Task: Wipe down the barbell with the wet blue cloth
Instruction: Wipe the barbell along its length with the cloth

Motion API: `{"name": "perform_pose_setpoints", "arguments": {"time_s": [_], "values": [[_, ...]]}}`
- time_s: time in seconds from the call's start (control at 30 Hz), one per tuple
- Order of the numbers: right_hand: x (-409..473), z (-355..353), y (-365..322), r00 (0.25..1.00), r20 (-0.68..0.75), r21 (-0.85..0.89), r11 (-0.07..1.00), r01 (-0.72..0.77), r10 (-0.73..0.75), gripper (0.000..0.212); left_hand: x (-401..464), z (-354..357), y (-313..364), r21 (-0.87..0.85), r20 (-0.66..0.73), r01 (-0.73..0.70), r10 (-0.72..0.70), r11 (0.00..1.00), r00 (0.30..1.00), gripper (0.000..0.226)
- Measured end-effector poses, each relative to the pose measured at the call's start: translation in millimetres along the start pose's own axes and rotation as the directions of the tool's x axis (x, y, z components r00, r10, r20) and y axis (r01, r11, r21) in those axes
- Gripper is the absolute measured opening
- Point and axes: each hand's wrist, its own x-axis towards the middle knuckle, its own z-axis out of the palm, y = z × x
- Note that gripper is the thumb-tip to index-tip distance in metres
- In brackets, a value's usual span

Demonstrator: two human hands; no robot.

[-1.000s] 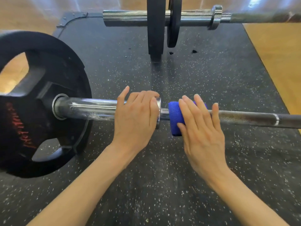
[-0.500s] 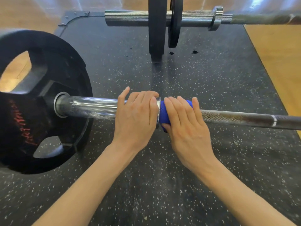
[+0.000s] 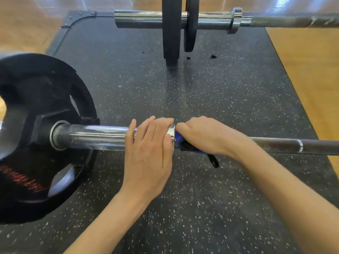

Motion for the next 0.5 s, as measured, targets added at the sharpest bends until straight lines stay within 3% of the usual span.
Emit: {"name": "perform_pose_setpoints", "arguments": {"time_s": [0.03, 0.07, 0.13, 0.23, 0.3, 0.37, 0.43, 0.5], "values": [[-3, 14, -6, 0.998, -0.053, -0.035, 0.998, -0.043, 0.041, 0.016, -5, -2, 1, -0.003, 0.006, 0.0, 0.0, 1.0, 1.0, 0.043], [-13, 33, -15, 0.978, -0.201, -0.045, 0.997, -0.065, 0.055, 0.012, -10, -3, 1, 0.0, 0.013, -0.005, 0.005, 1.0, 1.0, 0.044], [-41, 70, -32, 0.868, -0.479, 0.08, 0.991, -0.107, 0.132, 0.028, -17, -7, 1, 0.015, 0.027, -0.01, 0.01, 1.0, 1.0, 0.045], [-53, 97, -37, 0.799, -0.573, 0.131, 0.983, -0.129, 0.181, 0.04, -24, -11, 3, 0.039, 0.044, 0.008, -0.01, 0.999, 0.999, 0.047], [-46, 80, -37, 0.841, -0.506, 0.144, 0.98, -0.135, 0.19, 0.024, -31, -13, 6, 0.049, 0.047, 0.012, -0.014, 0.999, 0.999, 0.048], [-37, 45, -36, 0.964, -0.23, 0.063, 0.991, -0.119, 0.13, 0.012, -41, -15, 7, 0.058, 0.047, 0.0, -0.003, 0.998, 0.999, 0.051], [-36, 33, -38, 0.988, -0.003, 0.011, 0.988, -0.157, 0.157, 0.014, -52, -19, 8, 0.065, 0.056, -0.023, 0.019, 0.998, 0.998, 0.053], [-52, 52, -55, 0.977, -0.13, 0.032, 0.986, -0.165, 0.168, 0.004, -62, -22, 7, 0.07, 0.065, -0.039, 0.035, 0.997, 0.997, 0.055]]}}
